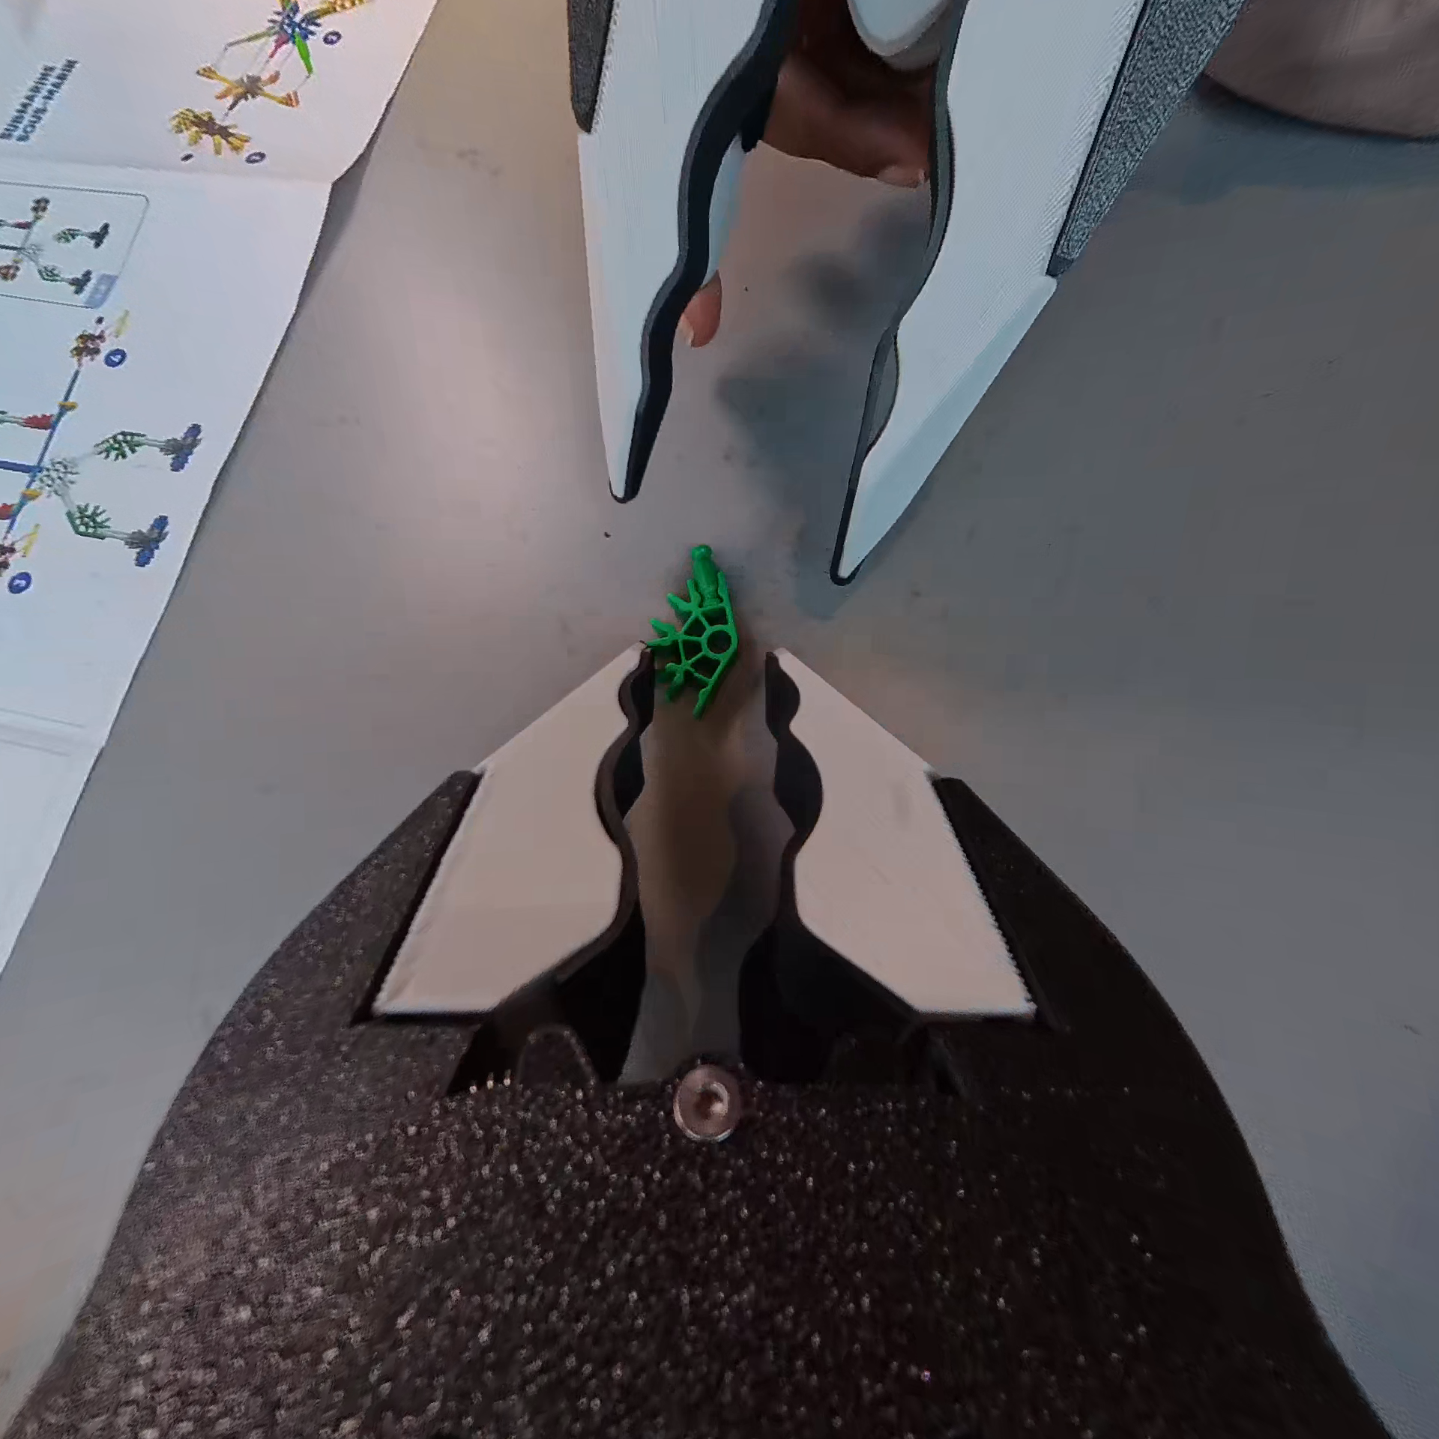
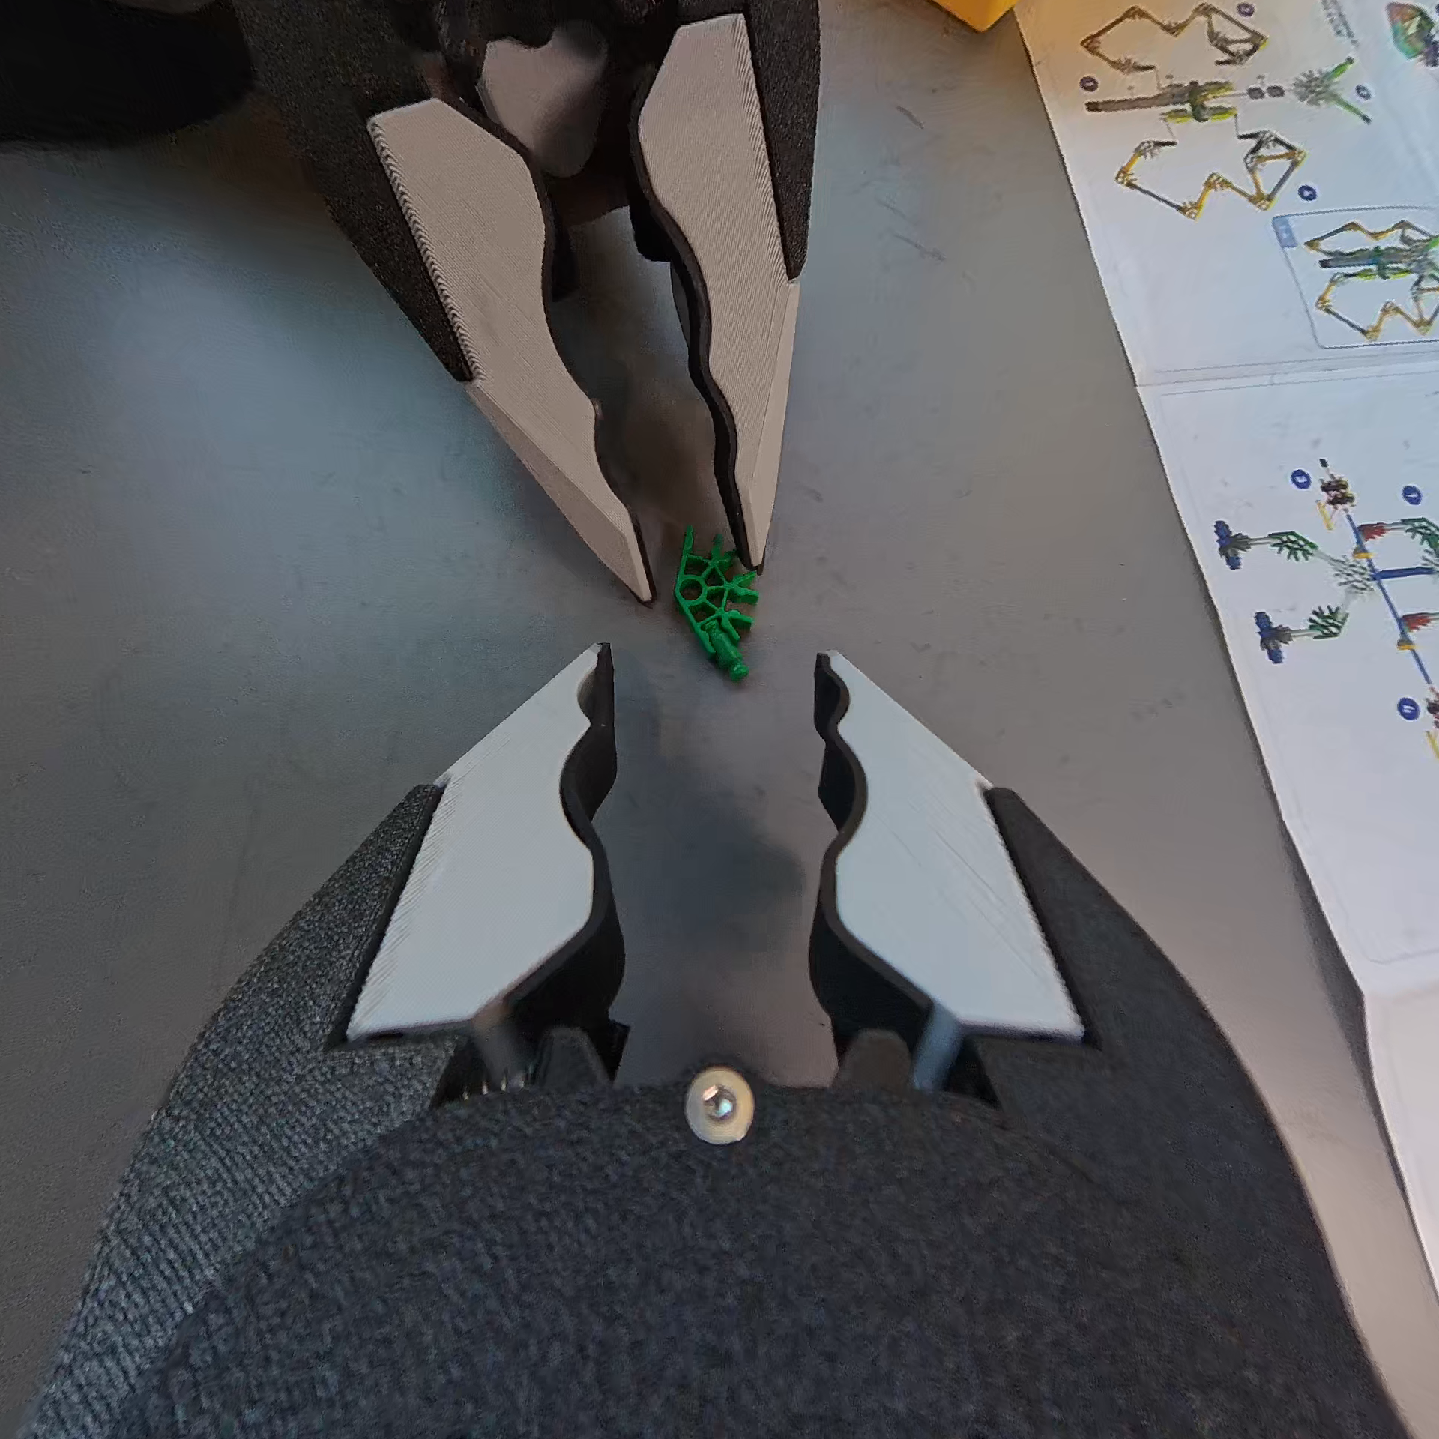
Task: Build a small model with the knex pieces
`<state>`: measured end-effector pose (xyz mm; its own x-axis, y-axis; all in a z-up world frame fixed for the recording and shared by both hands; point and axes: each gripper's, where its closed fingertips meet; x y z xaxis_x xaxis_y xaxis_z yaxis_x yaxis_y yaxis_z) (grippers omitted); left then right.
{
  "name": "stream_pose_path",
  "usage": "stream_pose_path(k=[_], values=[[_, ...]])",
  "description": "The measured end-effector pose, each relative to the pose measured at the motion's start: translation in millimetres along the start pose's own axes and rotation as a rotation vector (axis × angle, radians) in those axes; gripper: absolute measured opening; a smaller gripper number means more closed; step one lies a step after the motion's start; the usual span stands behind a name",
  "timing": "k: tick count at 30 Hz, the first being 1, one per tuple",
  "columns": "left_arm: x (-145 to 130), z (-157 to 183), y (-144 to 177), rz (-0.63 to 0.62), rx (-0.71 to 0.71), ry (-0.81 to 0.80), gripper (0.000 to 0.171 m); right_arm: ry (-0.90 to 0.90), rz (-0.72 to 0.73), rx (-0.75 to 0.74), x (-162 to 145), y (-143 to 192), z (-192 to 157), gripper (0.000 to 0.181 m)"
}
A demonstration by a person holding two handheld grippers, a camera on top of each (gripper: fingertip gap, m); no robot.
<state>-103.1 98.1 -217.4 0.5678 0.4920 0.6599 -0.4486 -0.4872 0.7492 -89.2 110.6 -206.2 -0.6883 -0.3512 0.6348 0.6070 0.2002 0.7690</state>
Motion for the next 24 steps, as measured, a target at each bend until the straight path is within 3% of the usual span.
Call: stream_pose_path(k=[6,11,14,18,20,24], values=[[4,4,2,0.027,0.001,-0.012,0.013,0.096,0.02,-0.047,1,-1,3,0.032],[26,13,31,0.243,-0.23,0.202,0.01,0.281,0.16,-0.116,26,15,-9,0.025],[35,20,50,0.353,-0.393,0.316,0.01,0.34,0.239,-0.146,39,27,-15,0.01],[47,22,75,0.514,-0.566,0.433,0.008,0.302,0.322,-0.065,49,37,-25,0.006],[52,21,83,0.57,-0.601,0.462,0.0,0.267,0.359,-0.043,54,42,-26,0.004],[57,22,91,0.613,-0.536,0.398,0.002,0.158,0.425,0.058,60,50,-28,0.004]])
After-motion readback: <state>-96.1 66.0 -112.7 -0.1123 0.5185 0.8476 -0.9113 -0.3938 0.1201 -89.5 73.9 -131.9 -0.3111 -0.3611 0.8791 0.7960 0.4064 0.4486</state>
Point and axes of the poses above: each gripper's, where its closed fingertips meet, y back along the fingers, x out of its top, z = x × y across the jaws, and after that the axes turned 6 degrees about -z, right-handed
